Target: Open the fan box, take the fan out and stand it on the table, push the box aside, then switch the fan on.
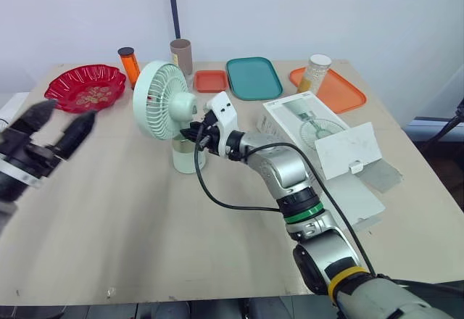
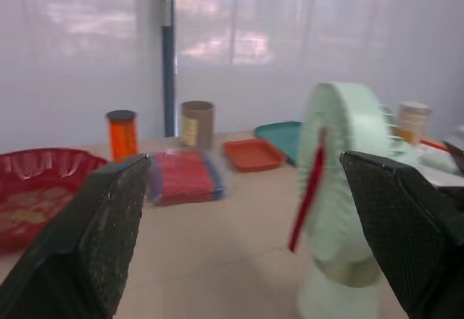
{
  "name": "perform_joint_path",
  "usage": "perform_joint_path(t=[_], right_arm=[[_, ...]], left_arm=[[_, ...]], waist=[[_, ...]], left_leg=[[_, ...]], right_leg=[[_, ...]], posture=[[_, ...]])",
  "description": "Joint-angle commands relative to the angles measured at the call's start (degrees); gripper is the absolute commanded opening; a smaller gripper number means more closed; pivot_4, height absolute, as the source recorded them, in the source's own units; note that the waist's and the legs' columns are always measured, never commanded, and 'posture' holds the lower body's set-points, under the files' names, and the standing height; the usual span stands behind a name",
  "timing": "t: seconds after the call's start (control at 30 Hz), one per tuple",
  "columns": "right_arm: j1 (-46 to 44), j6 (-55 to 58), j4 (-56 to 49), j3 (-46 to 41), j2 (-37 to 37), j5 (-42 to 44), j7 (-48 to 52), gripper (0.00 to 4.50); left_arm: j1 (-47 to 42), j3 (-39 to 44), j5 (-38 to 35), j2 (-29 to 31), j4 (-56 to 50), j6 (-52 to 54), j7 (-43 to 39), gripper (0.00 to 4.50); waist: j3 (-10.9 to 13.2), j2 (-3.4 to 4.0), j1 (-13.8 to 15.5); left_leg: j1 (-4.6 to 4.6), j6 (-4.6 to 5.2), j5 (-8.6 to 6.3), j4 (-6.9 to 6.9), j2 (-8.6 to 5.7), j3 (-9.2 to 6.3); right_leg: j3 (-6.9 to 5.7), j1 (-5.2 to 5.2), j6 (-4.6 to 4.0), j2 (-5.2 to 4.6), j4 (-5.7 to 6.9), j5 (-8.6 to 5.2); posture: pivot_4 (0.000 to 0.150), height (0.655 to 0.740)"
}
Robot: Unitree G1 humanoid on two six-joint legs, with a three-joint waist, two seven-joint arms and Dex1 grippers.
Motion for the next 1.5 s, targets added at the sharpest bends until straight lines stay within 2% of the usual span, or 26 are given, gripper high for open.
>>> perform_joint_path(t=[0.03, 0.1, 0.23, 0.33, 0.4, 0.43, 0.47, 0.6, 0.93, 1.17, 1.5], right_arm=[[1.61, 0.55, -11.43, -3.41, -4.11, 6.40, 7.15, 0.38], [4.37, 1.65, -16.46, -4.10, -7.41, 9.50, 10.98, 0.38], [9.58, 3.87, -24.86, -5.71, -13.59, 14.50, 15.51, 0.38], [12.54, 5.62, -29.27, -7.19, -17.16, 17.73, 17.01, 0.38], [14.63, 5.53, -31.37, -7.62, -19.25, 18.74, 18.04, 0.38], [15.43, 5.24, -31.91, -7.60, -19.96, 18.88, 18.22, 0.38], [16.08, 5.15, -32.28, -7.59, -20.47, 19.01, 18.18, 0.38], [19.63, 3.41, -34.50, -7.33, -21.47, 19.96, 19.03, 0.38], [24.49, -4.96, -32.96, -1.95, -21.64, 15.91, 22.24, 0.38], [25.07, -8.67, -29.25, -0.15, -21.03, 13.25, 22.56, 0.38], [26.83, -9.12, -29.84, 0.81, -21.53, 13.02, 22.92, 0.38]], left_arm=[[2.35, -0.40, 0.58, 2.05, 1.29, -1.09, -7.30, 4.07], [3.28, -2.17, 0.13, 1.98, 2.11, -1.03, -10.93, 3.76], [4.40, -6.61, 1.51, 1.34, 3.42, -2.00, -16.92, 2.21], [4.51, -9.92, 3.23, 1.24, 4.47, -3.03, -20.78, 1.31], [4.62, -13.03, 5.39, 1.54, 4.96, -4.22, -24.02, 0.46], [4.79, -14.69, 6.55, 1.64, 4.87, -4.86, -25.54, 0.15], [4.90, -16.25, 7.62, 1.65, 4.81, -5.48, -26.91, 0.04], [2.73, -25.54, 14.25, 0.35, 6.74, -9.82, -31.41, 0.04], [-3.09, -38.48, 24.56, -4.70, 13.19, -16.55, -34.20, 0.04], [-6.01, -44.29, 28.62, -7.89, 16.71, -18.84, -35.94, 0.04], [-6.87, -46.90, 31.16, -10.79, 18.03, -20.07, -35.60, 0.04]], waist=[[0.00, -0.01, 0.12], [0.00, -0.01, 0.45], [0.01, -0.02, 0.40], [0.02, 0.00, 0.15], [0.02, 0.00, 0.08], [0.02, 0.00, 0.09], [0.02, 0.00, 0.10], [0.03, 0.01, 0.30], [0.03, -0.01, 0.38], [0.03, -0.02, 0.49], [0.02, -0.02, 0.46]], left_leg=[[-0.05, 0.00, 0.00, -0.01, 0.00, -0.01], [-0.08, -0.05, -0.03, -0.02, -0.02, -0.02], [-0.09, -0.10, -0.05, -0.02, 0.00, -0.05], [0.01, -0.09, -0.05, -0.02, 0.04, -0.01], [0.03, -0.09, -0.05, -0.02, 0.06, 0.00], [0.03, -0.09, -0.05, -0.02, 0.06, 0.00], [0.03, -0.09, -0.05, -0.03, 0.06, 0.00], [0.00, -0.09, -0.05, -0.03, 0.06, 0.00], [0.01, -0.09, -0.05, 0.01, 0.06, 0.00], [0.02, -0.09, -0.05, 0.04, 0.04, -0.03], [0.08, -0.08, -0.05, 0.05, 0.04, -0.05]], right_leg=[[-0.01, 0.00, 0.02, -0.01, -0.05, -0.02], [-0.02, -0.01, 0.05, -0.04, -0.06, -0.04], [-0.04, -0.04, 0.01, -0.03, -0.04, -0.08], [-0.01, 0.00, -0.04, 0.03, 0.00, -0.09], [0.00, 0.00, -0.06, 0.06, 0.01, -0.11], [0.01, 0.00, -0.06, 0.06, 0.01, -0.11], [0.01, 0.01, -0.06, 0.06, 0.00, -0.13], [0.02, 0.00, -0.05, 0.06, 0.00, -0.14], [0.02, 0.02, -0.05, 0.06, 0.02, -0.13], [0.01, 0.07, -0.04, 0.06, 0.02, -0.12], [0.01, 0.11, -0.04, 0.06, 0.08, -0.12]], posture=[[0.150, 0.7400], [0.150, 0.7400], [0.150, 0.7400], [0.150, 0.7400], [0.150, 0.7400], [0.150, 0.7400], [0.150, 0.7400], [0.150, 0.7400], [0.150, 0.7400], [0.150, 0.7400], [0.150, 0.7400]])
